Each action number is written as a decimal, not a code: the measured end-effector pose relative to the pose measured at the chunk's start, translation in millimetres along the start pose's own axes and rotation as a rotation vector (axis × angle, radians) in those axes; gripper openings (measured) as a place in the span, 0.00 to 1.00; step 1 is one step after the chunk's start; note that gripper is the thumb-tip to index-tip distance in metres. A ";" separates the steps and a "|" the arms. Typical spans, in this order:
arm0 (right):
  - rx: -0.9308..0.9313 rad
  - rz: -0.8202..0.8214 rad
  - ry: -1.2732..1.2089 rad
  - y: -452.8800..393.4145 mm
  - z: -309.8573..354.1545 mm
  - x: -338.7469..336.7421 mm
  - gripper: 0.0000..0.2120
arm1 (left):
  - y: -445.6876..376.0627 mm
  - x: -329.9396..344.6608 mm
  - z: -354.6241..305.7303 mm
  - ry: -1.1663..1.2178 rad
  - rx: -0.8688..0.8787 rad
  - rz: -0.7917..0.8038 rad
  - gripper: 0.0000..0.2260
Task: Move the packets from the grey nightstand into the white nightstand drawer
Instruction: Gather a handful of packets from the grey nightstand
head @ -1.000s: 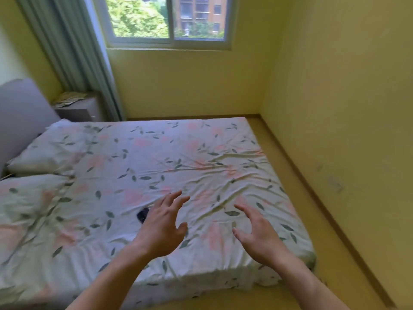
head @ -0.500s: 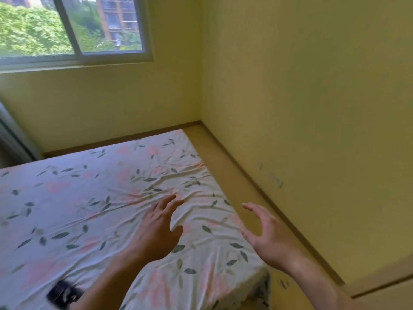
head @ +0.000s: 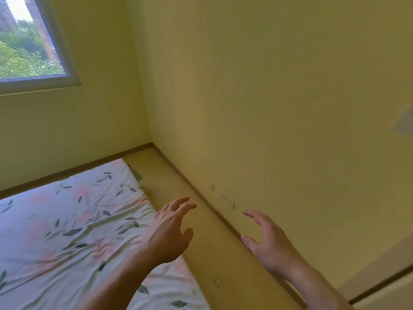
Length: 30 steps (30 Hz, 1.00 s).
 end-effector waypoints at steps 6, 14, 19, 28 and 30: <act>-0.067 0.015 0.047 -86.7 -45.4 -90.7 0.27 | -93.8 46.8 -34.8 -0.008 -0.123 -0.039 0.28; -0.213 0.134 0.112 -188.0 -21.1 -141.6 0.27 | -144.4 45.0 -40.2 -0.047 -0.301 -0.133 0.29; -0.353 0.255 0.127 -245.4 42.5 -112.1 0.28 | -139.0 14.4 7.5 -0.100 -0.452 -0.219 0.29; -0.523 0.373 0.201 -375.0 168.0 -54.1 0.29 | -183.1 -26.4 140.1 -0.105 -0.647 -0.365 0.27; -0.529 0.387 0.217 -410.8 197.0 -40.0 0.29 | -205.9 -36.1 174.1 -0.098 -0.657 -0.375 0.26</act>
Point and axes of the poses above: each hand's wrist, its own y-axis away from the middle knuckle, its own x-axis out of the palm, z = x × y, the point moved 8 cm from there along -y, towards the middle knuckle, and after that the axes turned 14 degrees about x, right-handed, at the moved point
